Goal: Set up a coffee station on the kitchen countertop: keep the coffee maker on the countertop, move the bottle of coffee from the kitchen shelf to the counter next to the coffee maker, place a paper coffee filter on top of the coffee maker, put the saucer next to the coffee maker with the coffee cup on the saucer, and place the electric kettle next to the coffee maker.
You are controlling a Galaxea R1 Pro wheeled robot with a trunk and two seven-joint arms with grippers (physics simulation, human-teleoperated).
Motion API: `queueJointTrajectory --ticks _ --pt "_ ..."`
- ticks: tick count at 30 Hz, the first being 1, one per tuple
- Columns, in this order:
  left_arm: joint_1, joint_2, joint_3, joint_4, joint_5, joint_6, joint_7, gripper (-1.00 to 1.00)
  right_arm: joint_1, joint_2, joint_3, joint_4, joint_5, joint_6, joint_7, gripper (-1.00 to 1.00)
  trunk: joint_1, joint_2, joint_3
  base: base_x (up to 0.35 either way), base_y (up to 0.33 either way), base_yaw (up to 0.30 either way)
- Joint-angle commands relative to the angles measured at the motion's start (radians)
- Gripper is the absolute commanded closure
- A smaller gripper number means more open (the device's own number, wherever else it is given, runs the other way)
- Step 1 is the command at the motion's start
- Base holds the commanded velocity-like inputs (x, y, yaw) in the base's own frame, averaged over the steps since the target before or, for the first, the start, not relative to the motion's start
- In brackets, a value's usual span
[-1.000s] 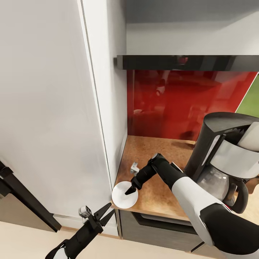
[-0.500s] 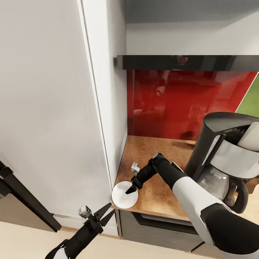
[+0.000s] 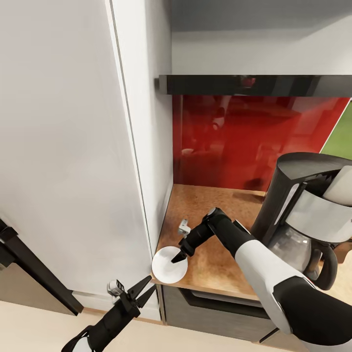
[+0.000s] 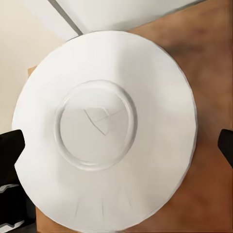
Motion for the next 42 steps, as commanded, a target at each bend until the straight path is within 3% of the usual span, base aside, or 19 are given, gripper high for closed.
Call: queueJointTrajectory --ticks 1,26,33,42 --pt "0.000 0.000 0.000 0.000 0.006 0.007 0.000 -1.00 -0.001 -0.002 0.000 -0.001 0.004 0.006 -0.002 -1.00 0.000 -0.001 -0.001 0.000 0.000 0.000" --pt "0.001 -0.002 0.001 0.000 0.007 0.008 -0.003 -1.00 0.000 -0.006 0.004 0.011 0.003 -0.008 -0.016 -1.00 0.000 -0.001 -0.001 0.037 0.000 0.000" --pt "0.001 -0.002 0.001 0.000 0.007 0.009 -0.003 -1.00 0.001 -0.006 0.004 0.083 0.003 -0.031 -0.017 -1.00 0.000 -0.001 -0.001 0.000 0.000 0.000" --pt "0.001 -0.003 0.000 0.000 0.008 0.009 -0.003 -1.00 0.001 -0.006 0.004 0.095 0.000 -0.045 -0.016 -1.00 0.000 -0.001 -0.001 0.000 0.000 0.000"
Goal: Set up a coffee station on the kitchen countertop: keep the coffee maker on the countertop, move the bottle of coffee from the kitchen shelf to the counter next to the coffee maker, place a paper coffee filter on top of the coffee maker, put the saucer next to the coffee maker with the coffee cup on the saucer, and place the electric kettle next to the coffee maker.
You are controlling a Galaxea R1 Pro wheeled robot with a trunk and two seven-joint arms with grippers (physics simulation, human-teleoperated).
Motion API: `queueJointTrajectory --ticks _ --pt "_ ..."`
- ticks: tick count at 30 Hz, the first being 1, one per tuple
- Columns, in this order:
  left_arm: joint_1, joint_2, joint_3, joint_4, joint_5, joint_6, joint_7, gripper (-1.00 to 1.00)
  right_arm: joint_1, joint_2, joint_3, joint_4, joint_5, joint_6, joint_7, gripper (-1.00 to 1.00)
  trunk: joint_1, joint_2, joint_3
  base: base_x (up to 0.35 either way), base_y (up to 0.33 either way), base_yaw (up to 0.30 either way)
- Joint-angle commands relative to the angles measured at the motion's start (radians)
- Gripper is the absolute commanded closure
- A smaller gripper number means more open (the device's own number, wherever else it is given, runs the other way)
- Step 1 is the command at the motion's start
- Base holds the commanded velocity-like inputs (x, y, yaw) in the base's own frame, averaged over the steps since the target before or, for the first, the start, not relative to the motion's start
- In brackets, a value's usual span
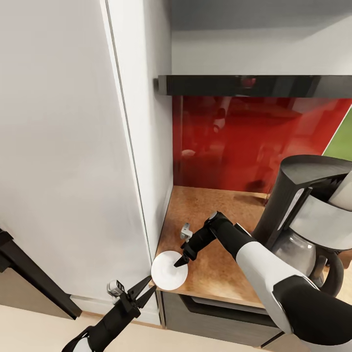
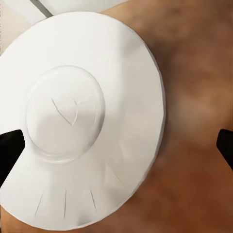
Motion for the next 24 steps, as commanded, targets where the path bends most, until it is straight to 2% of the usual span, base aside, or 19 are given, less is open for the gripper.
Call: queueJointTrajectory --ticks 1,17,20,24 --pt "-0.001 0.000 0.000 0.000 0.007 0.007 0.001 -1.00 0.000 0.000 0.002 0.029 0.002 0.015 0.005 -1.00 0.000 -0.001 -0.002 0.000 0.000 0.000" --pt "-0.002 0.001 0.000 0.002 0.006 0.007 0.001 -1.00 0.000 0.010 0.004 0.030 -0.002 0.015 0.017 -1.00 0.000 -0.001 -0.002 0.000 0.000 0.000" --pt "-0.001 0.002 0.003 0.003 0.006 0.007 0.001 -1.00 0.000 0.011 0.004 0.029 -0.001 0.015 0.057 -1.00 0.000 -0.001 -0.002 0.000 0.000 0.000" --pt "-0.001 0.001 0.003 0.003 0.006 0.007 0.001 -1.00 0.000 0.011 0.004 0.029 -0.001 0.015 0.073 -1.00 0.000 -0.001 -0.002 0.000 0.000 0.000"
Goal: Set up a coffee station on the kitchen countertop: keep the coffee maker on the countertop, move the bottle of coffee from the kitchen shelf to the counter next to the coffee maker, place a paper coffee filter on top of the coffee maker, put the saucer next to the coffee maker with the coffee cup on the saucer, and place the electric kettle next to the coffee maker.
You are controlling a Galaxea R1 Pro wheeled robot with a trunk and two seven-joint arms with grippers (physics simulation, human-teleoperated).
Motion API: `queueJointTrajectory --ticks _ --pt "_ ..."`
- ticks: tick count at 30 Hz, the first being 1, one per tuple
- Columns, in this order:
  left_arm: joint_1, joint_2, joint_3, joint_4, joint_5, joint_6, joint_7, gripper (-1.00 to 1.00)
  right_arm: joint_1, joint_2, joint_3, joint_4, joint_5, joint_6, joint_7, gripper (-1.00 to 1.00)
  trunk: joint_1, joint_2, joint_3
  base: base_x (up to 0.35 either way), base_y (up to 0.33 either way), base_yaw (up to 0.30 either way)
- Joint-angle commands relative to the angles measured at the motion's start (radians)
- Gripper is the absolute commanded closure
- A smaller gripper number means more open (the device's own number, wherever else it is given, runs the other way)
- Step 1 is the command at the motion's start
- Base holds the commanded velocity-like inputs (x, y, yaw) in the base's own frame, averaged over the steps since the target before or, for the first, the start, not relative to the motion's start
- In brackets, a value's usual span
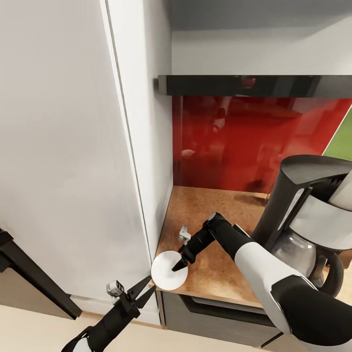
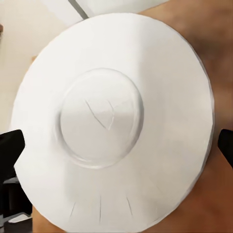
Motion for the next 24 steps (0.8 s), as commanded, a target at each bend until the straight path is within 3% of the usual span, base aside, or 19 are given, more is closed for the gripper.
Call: queueJointTrajectory --ticks 1,24 --pt "-0.001 0.000 0.000 0.000 0.007 0.007 0.001 -1.00 0.000 0.000 0.004 0.009 0.005 0.021 0.008 -1.00 0.000 -0.001 -0.002 0.000 0.000 0.000" --pt "-0.001 -0.002 -0.001 0.000 0.007 0.006 0.001 -1.00 0.002 0.005 0.005 0.000 0.003 0.021 0.144 -1.00 0.000 -0.001 -0.002 0.000 0.000 0.000"
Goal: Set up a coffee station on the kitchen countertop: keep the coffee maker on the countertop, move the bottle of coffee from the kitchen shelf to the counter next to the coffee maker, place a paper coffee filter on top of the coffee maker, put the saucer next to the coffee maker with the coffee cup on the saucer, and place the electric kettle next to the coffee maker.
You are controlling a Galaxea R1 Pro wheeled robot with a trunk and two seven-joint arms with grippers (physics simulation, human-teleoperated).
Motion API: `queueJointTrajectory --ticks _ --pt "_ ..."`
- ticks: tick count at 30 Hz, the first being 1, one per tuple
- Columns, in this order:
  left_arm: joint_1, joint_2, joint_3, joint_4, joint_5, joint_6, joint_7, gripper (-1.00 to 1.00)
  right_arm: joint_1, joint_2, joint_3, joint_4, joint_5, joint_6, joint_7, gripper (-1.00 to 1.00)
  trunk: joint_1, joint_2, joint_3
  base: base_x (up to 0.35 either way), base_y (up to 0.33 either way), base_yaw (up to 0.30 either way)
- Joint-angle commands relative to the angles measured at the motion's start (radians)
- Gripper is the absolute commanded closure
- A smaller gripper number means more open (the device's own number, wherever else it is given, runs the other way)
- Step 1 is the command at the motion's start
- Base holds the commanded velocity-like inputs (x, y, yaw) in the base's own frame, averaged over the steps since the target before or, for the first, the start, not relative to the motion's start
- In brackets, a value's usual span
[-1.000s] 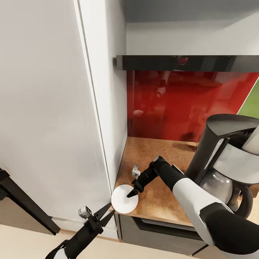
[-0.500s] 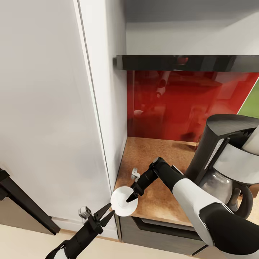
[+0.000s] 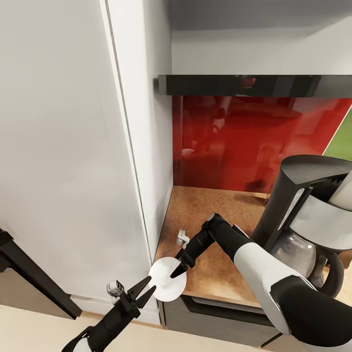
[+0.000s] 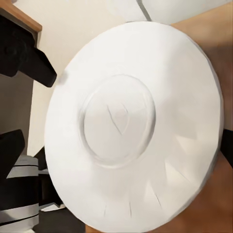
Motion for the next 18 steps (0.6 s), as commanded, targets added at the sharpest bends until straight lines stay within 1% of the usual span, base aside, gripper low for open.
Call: queueJointTrajectory --ticks 1,7,9,13,18 --pt "-0.001 0.000 0.000 0.000 0.007 0.007 0.001 -1.00 -0.001 0.000 0.000 -0.002 0.005 0.011 0.005 -1.00 0.000 -0.001 -0.001 0.000 0.000 0.000" --pt "-0.001 0.000 -0.003 0.000 0.009 0.008 0.001 -1.00 -0.001 0.000 -0.001 -0.002 0.005 0.011 0.006 -1.00 0.000 -0.001 -0.001 0.000 0.000 0.000" --pt "-0.001 0.000 -0.004 0.000 0.015 0.008 0.001 -1.00 -0.001 0.000 0.000 -0.002 0.005 0.011 0.006 -1.00 0.000 -0.001 -0.001 0.000 0.000 0.000" --pt "-0.001 0.001 -0.008 0.000 0.047 0.008 0.001 -1.00 -0.001 0.000 0.001 -0.004 0.005 0.011 0.005 -1.00 0.000 -0.001 -0.001 0.000 0.000 0.000" --pt "-0.001 0.000 -0.014 0.000 0.065 0.009 0.002 -1.00 -0.001 0.001 0.001 -0.005 0.005 0.012 0.004 -1.00 0.000 -0.001 -0.001 0.000 0.000 0.000"
